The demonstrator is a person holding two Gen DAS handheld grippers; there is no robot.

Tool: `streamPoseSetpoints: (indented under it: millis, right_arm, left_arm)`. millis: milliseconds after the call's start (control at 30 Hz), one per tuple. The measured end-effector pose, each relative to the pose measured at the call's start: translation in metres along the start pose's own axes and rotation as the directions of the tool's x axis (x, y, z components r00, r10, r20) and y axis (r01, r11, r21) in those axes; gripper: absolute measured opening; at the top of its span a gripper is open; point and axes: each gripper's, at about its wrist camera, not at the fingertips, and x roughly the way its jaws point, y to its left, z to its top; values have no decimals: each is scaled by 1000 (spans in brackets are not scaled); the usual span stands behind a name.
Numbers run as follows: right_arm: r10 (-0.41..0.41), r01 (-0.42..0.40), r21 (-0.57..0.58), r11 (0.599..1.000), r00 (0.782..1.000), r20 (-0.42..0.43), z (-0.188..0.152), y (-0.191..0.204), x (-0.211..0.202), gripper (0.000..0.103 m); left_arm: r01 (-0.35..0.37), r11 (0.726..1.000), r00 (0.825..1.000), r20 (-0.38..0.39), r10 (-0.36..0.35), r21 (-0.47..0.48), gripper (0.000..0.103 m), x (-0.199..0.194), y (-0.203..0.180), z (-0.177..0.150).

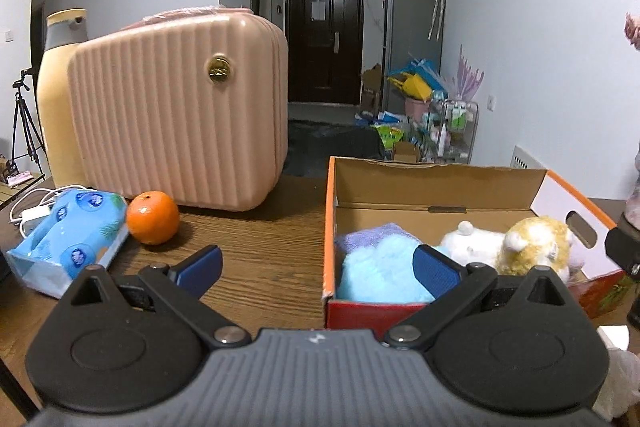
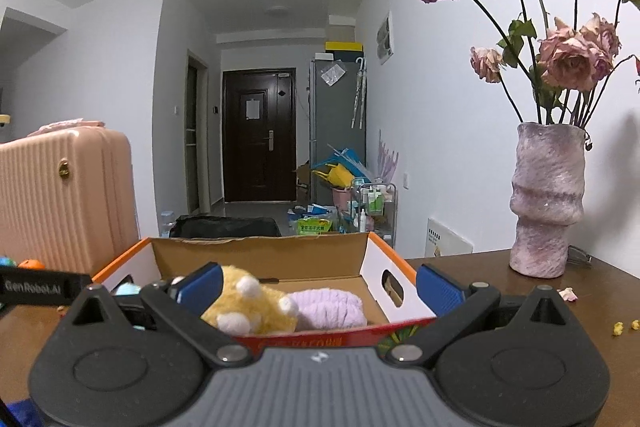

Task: Organize soft objects
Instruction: 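Withdraw both open tools from the box back toward the table items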

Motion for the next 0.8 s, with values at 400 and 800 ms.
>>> streamPoseSetpoints:
  millis: [400,800]
  right_arm:
    - [17,-18,-40,999,1000,-14,-16,9,-47,103]
    - [44,-45,-55,997,999,-14,-26,13,-95,103]
  left_arm:
    - [0,1000,1000,18,0,6,103,-44,18,-19]
    - [15,1000,999,28,-16,24,103,-90,36,-41]
